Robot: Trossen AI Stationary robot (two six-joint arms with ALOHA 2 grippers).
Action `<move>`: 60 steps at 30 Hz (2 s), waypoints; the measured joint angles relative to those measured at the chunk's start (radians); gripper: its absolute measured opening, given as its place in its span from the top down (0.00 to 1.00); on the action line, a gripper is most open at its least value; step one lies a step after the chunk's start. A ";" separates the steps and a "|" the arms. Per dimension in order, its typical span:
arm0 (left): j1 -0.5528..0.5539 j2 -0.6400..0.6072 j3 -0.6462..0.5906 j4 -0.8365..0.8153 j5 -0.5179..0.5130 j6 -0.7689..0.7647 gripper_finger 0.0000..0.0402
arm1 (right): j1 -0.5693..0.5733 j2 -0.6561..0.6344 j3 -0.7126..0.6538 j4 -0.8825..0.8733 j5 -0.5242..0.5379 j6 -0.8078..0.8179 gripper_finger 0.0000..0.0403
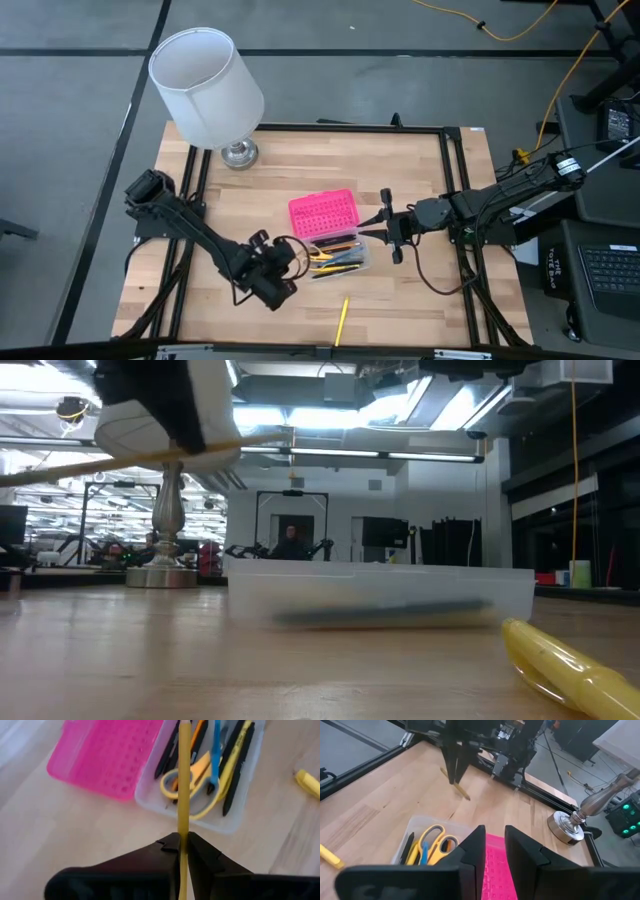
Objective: Pick & place school supplies into a supply box
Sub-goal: Put the yellow pencil into the pink supply box
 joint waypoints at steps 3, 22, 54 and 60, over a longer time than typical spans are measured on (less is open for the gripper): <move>0.025 0.000 0.000 0.064 0.001 0.108 0.97 | 0.000 0.000 0.000 0.004 0.000 0.000 0.81; 0.052 -0.115 -0.004 0.232 0.007 0.532 0.97 | 0.000 0.000 0.000 0.008 0.000 0.039 0.81; 0.200 -0.296 -0.477 1.104 0.150 0.968 0.97 | 0.068 0.000 0.000 -0.074 0.000 0.185 0.81; 0.251 -0.233 -0.477 1.226 0.263 0.982 0.97 | 0.068 0.000 0.000 -0.086 0.000 0.225 0.81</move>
